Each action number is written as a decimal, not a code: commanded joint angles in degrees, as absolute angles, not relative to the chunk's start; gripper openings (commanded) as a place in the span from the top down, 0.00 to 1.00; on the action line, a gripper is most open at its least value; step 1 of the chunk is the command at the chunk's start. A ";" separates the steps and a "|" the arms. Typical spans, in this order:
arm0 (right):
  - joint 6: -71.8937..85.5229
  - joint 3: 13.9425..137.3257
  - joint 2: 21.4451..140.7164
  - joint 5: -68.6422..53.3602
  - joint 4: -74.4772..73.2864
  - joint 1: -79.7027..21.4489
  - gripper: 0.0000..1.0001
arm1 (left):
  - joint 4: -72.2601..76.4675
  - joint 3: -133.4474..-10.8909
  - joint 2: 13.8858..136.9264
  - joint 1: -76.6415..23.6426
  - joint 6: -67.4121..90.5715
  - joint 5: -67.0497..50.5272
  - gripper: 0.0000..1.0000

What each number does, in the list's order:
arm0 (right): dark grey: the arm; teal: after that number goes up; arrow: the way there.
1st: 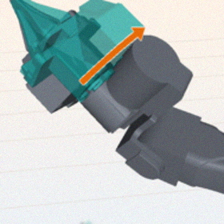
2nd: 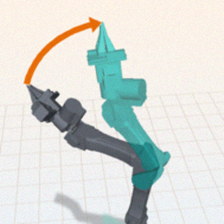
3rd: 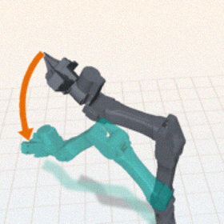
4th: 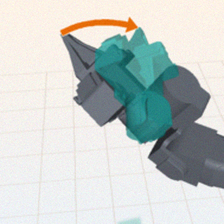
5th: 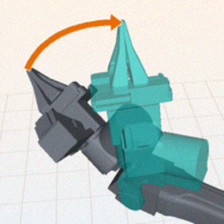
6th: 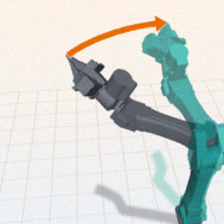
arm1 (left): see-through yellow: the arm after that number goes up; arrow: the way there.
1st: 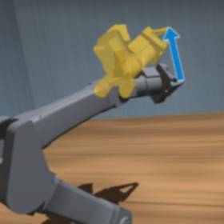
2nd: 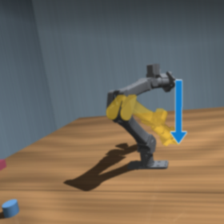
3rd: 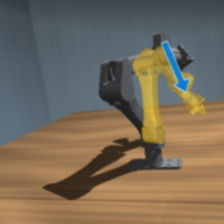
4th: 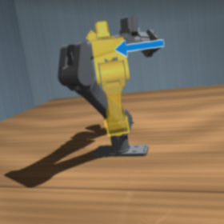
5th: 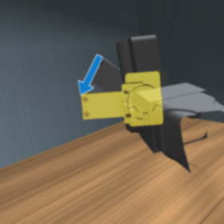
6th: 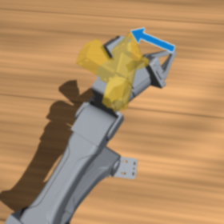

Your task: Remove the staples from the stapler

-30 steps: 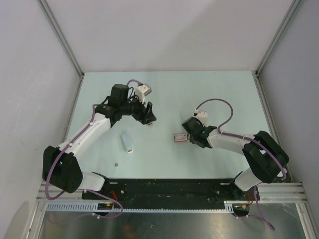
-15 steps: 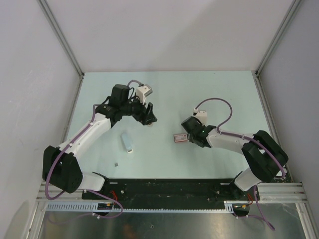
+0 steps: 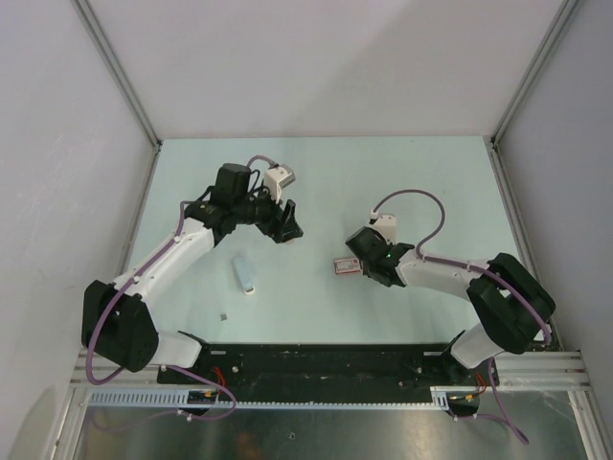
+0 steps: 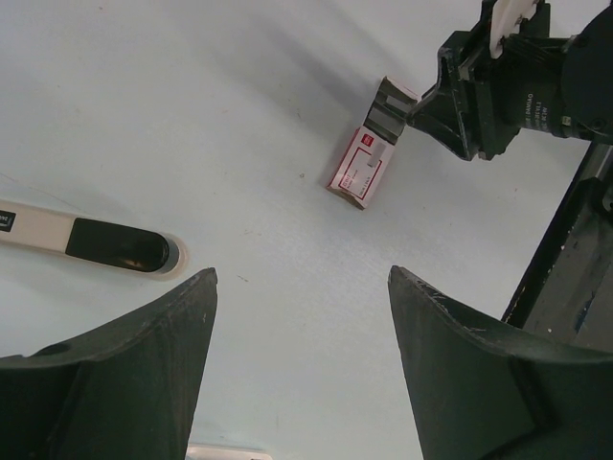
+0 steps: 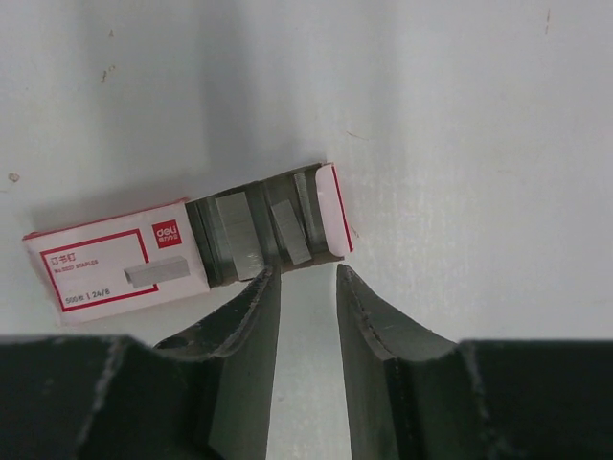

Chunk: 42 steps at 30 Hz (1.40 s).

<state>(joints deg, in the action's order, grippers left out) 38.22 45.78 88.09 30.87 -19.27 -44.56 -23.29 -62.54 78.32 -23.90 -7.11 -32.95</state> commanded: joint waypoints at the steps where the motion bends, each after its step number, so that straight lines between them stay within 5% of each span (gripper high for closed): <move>1: 40.11 47.86 83.84 33.76 -20.32 -45.26 0.67 | -23.27 -62.23 76.22 -24.41 -11.16 -34.80 0.23; 12: 38.79 47.80 82.77 31.51 -19.25 -40.90 0.74 | -23.38 -61.31 77.10 -26.74 -15.26 -31.64 0.23; 25: 39.99 39.09 80.13 7.25 -6.39 -25.03 0.80 | -23.27 -64.56 92.86 -40.61 -28.27 -19.80 0.29; 42: 43.80 30.99 87.61 -14.26 11.54 -13.83 0.86 | -22.08 -72.85 109.60 -44.72 -32.46 -13.58 0.38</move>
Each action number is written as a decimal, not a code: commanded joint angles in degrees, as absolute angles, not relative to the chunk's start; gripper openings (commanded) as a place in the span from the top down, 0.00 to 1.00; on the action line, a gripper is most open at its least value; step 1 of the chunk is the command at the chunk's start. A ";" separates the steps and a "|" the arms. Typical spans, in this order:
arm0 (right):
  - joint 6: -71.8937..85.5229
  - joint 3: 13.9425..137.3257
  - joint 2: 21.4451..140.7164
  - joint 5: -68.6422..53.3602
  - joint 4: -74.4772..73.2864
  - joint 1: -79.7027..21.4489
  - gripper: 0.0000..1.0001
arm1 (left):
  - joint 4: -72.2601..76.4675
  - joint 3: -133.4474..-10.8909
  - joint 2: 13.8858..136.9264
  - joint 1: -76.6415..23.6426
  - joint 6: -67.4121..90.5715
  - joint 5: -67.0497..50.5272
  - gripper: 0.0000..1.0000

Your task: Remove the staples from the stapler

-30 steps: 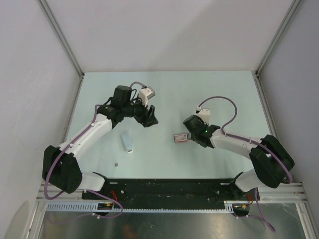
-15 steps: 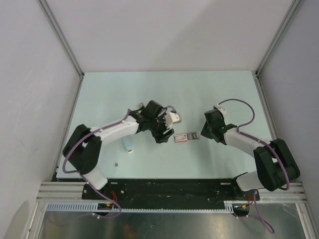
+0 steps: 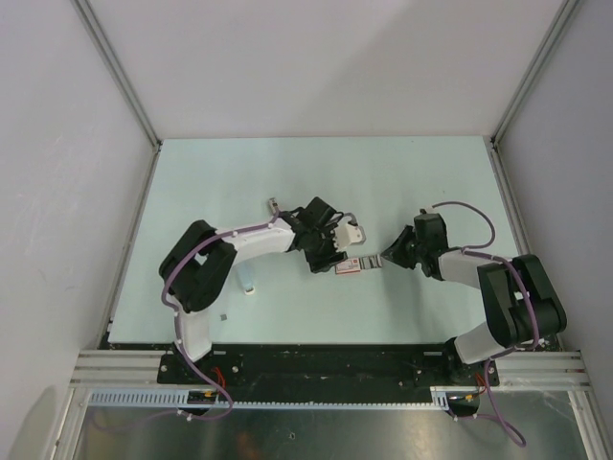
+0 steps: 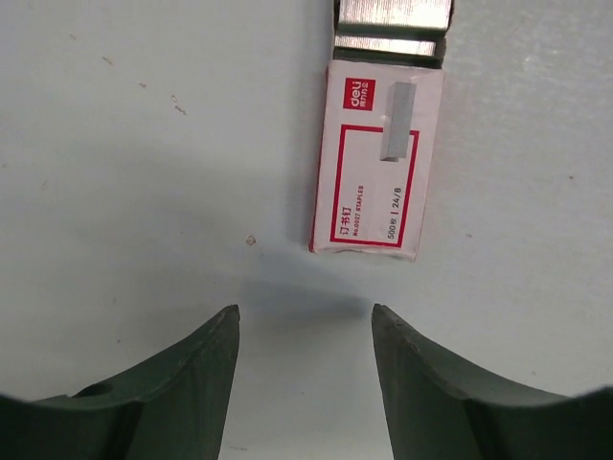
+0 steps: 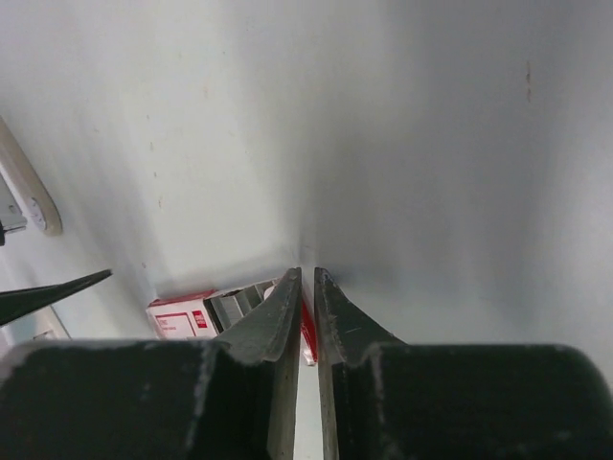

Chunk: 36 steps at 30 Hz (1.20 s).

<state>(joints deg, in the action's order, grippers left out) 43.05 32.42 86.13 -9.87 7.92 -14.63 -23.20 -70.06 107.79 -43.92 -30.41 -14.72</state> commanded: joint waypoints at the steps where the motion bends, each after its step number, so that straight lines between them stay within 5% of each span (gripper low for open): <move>1: 43.83 30.79 87.66 -14.51 11.75 -13.68 0.86 | -22.02 -73.20 110.08 -44.86 -32.49 -13.51 0.39; 36: 45.78 29.14 84.85 -14.46 12.50 -19.16 0.90 | -21.96 -75.81 113.18 -47.78 -32.29 -13.60 0.46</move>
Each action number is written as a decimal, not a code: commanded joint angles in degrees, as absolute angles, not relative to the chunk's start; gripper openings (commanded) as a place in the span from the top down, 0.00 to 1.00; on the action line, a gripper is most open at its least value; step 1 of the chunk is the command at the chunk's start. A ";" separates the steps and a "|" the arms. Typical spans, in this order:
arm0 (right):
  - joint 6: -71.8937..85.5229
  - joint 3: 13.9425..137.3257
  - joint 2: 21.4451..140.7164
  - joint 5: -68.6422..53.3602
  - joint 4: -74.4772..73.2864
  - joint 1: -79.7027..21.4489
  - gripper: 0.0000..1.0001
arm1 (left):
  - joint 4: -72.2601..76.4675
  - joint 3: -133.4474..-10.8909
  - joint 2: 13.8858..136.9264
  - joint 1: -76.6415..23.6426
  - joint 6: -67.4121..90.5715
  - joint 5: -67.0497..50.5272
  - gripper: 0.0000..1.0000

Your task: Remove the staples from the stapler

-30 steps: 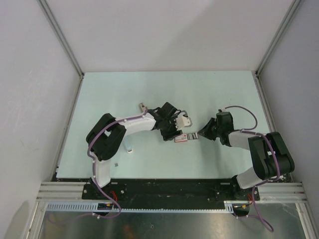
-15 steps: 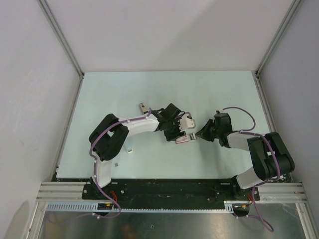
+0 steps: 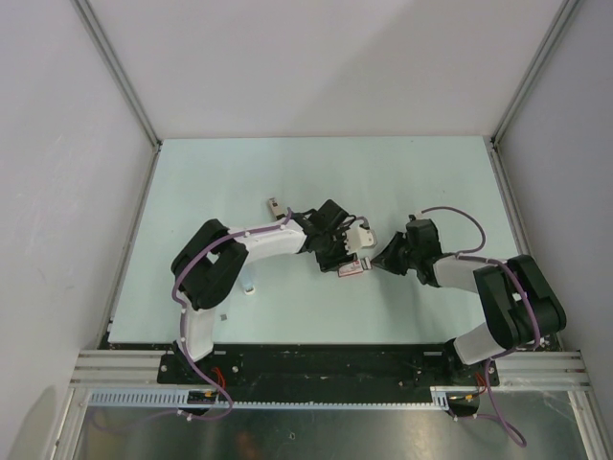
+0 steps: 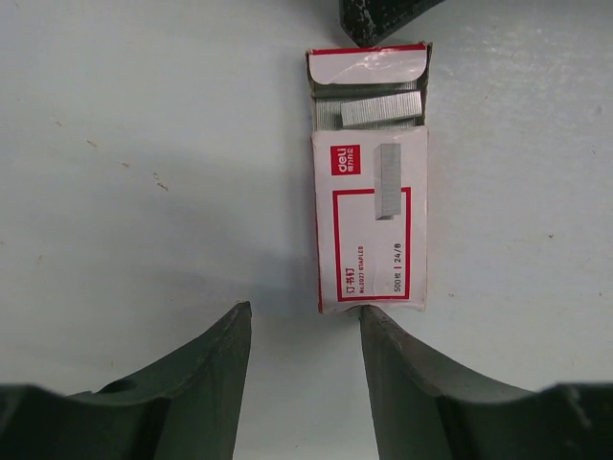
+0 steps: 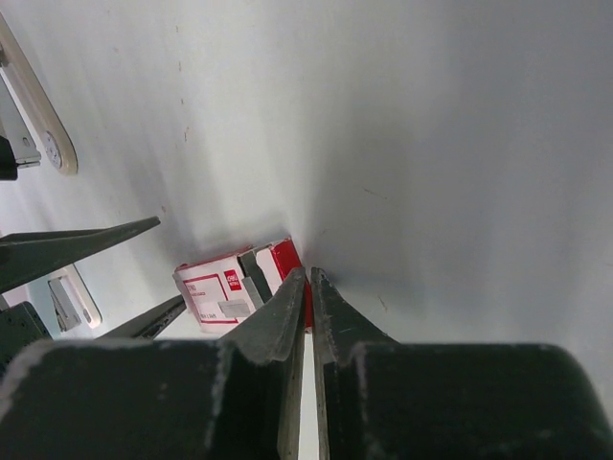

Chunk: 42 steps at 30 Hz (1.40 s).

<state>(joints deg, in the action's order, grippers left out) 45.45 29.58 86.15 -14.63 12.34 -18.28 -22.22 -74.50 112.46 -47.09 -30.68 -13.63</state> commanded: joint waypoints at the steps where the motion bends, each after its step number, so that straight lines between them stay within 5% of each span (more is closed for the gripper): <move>1: 45.83 29.16 84.79 -14.48 12.53 -19.38 0.91 | -21.92 -75.78 113.15 -47.75 -32.32 -13.57 0.46; 42: 49.22 31.72 87.03 -15.36 15.80 -30.85 0.93 | -22.02 -74.72 112.22 -49.31 -34.37 -12.65 0.48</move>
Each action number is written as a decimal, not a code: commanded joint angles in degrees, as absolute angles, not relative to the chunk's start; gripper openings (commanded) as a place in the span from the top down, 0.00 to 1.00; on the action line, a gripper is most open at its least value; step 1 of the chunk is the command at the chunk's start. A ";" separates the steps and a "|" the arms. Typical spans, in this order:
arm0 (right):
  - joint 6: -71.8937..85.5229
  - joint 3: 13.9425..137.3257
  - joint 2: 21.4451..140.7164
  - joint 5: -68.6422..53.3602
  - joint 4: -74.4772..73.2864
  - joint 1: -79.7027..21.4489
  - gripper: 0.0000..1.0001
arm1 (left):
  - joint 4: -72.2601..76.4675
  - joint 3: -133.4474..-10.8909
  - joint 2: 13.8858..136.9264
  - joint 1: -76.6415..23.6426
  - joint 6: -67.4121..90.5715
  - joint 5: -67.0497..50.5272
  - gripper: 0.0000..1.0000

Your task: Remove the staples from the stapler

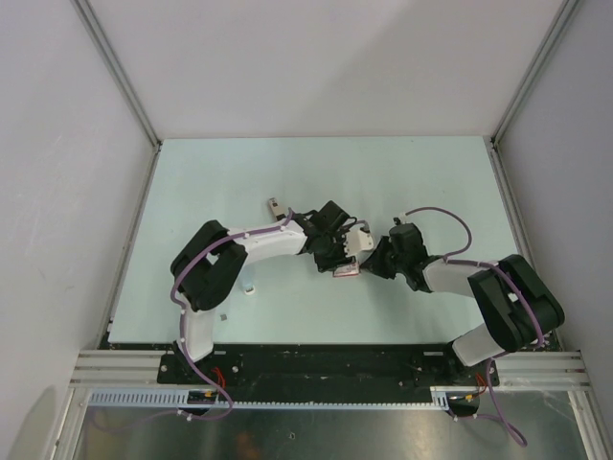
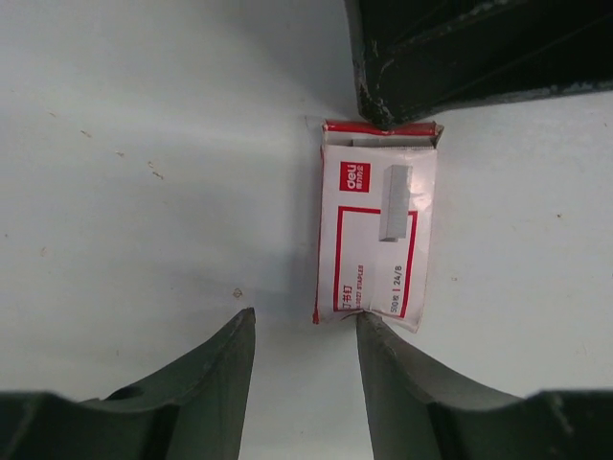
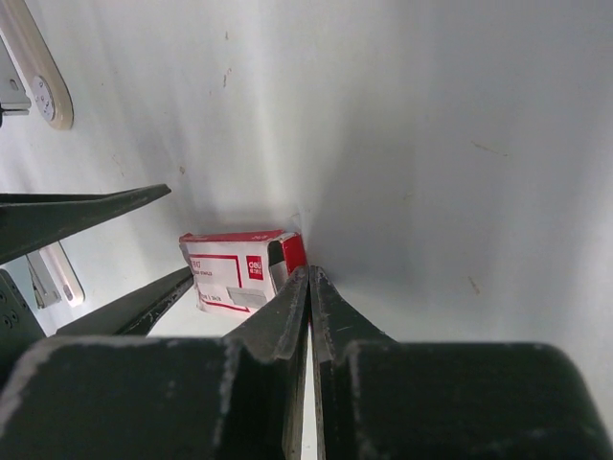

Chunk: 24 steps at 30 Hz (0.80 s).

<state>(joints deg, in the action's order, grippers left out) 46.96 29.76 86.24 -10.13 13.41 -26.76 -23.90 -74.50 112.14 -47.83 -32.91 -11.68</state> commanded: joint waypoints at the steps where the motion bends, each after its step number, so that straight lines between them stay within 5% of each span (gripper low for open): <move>1: 49.26 31.77 86.98 -15.33 15.72 -31.16 0.93 | -22.04 -74.71 112.18 -49.35 -34.37 -12.52 0.48; 18: 45.13 31.48 82.28 -14.25 7.19 -27.75 0.83 | -21.96 -72.30 110.80 -49.31 -35.03 -10.95 0.51; 24: 44.11 31.55 80.14 -13.36 5.93 -27.21 0.72 | -22.15 -72.53 107.58 -48.88 -32.16 -12.19 0.42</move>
